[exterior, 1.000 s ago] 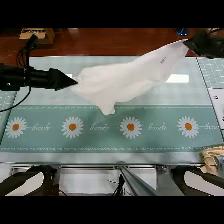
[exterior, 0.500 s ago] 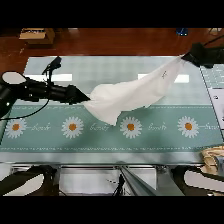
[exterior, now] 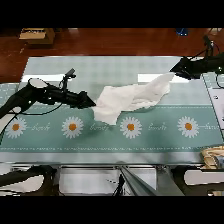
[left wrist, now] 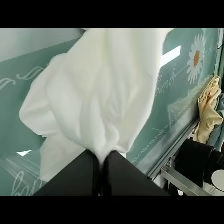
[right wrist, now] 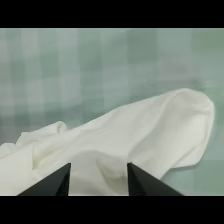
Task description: Fold the shirts.
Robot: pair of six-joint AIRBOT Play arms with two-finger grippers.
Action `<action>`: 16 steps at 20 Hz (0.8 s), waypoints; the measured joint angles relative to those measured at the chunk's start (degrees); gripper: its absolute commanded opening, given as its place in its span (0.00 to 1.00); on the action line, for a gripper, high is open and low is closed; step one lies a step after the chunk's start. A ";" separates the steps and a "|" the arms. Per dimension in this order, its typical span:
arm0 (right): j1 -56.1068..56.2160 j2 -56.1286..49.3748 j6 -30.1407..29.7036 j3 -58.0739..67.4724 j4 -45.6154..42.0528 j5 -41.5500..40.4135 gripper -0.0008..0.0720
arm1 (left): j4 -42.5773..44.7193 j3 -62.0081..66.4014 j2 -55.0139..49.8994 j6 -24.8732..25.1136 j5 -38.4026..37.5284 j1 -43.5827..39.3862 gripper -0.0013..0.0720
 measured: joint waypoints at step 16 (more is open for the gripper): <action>11.45 4.87 -6.56 -25.42 4.61 -0.52 0.79 | -0.02 0.00 -1.25 1.51 0.35 4.22 0.05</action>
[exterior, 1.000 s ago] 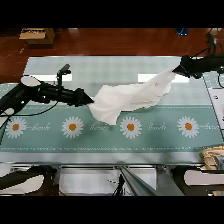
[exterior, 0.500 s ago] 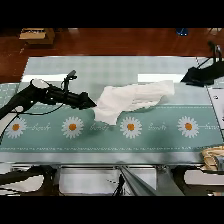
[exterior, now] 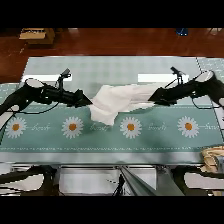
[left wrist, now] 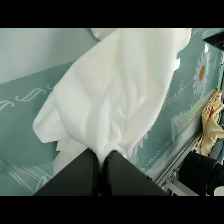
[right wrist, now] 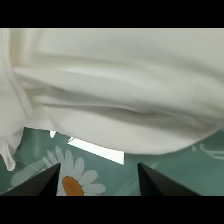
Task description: Fold the shirts.
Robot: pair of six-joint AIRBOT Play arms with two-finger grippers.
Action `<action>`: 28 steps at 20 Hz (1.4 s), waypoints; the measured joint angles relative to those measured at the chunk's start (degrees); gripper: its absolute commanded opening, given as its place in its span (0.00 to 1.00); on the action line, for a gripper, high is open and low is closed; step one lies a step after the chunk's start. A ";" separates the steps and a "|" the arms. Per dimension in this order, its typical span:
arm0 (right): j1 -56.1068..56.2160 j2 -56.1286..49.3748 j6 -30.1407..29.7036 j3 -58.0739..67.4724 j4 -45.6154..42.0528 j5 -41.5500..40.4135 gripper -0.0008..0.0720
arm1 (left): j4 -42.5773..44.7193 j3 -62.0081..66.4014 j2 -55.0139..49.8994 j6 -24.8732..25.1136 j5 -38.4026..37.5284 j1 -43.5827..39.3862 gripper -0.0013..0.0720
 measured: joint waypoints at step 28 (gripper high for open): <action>13.99 16.81 9.70 -4.31 -6.40 -14.25 0.04 | -7.21 8.02 0.07 4.57 -11.06 4.35 0.05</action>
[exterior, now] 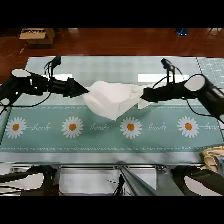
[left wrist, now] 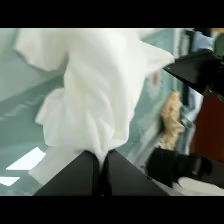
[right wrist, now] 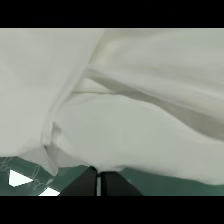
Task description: Fold the shirts.
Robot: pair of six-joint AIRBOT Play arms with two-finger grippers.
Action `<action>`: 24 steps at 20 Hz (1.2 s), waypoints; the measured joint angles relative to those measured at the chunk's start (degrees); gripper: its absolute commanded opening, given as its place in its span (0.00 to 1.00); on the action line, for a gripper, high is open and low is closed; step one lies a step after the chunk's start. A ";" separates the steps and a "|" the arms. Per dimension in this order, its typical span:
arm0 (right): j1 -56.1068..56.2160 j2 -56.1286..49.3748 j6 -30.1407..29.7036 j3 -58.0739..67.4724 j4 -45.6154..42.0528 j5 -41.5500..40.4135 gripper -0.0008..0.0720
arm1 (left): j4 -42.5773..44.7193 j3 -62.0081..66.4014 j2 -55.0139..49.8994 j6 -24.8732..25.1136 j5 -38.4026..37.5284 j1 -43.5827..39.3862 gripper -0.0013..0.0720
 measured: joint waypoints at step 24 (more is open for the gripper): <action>-5.38 23.98 11.50 53.57 -2.69 12.35 0.04 | -3.96 34.18 38.95 -5.57 3.17 0.13 0.05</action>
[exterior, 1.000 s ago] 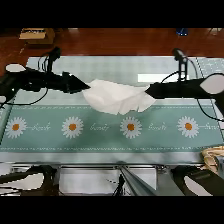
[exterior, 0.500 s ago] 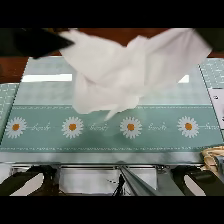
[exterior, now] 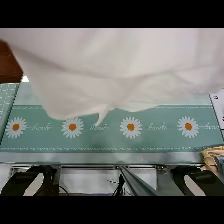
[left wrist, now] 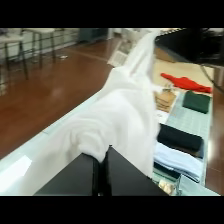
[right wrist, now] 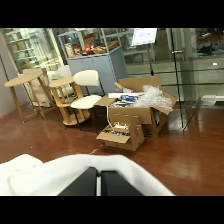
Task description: Fold the shirts.
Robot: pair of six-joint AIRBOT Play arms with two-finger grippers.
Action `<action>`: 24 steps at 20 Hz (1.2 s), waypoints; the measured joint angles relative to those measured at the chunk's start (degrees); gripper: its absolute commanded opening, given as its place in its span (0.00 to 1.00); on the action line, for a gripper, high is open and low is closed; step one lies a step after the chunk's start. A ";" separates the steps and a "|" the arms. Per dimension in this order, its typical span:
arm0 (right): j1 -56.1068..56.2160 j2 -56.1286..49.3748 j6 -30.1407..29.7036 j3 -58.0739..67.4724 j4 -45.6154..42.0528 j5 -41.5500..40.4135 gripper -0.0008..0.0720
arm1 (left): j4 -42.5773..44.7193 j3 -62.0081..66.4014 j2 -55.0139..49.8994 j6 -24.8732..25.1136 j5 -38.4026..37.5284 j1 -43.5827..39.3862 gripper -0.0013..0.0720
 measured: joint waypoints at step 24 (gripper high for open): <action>0.02 -55.41 -7.43 3.65 -4.96 13.92 0.04 | 3.98 -48.92 -24.30 1.33 17.00 -2.75 0.05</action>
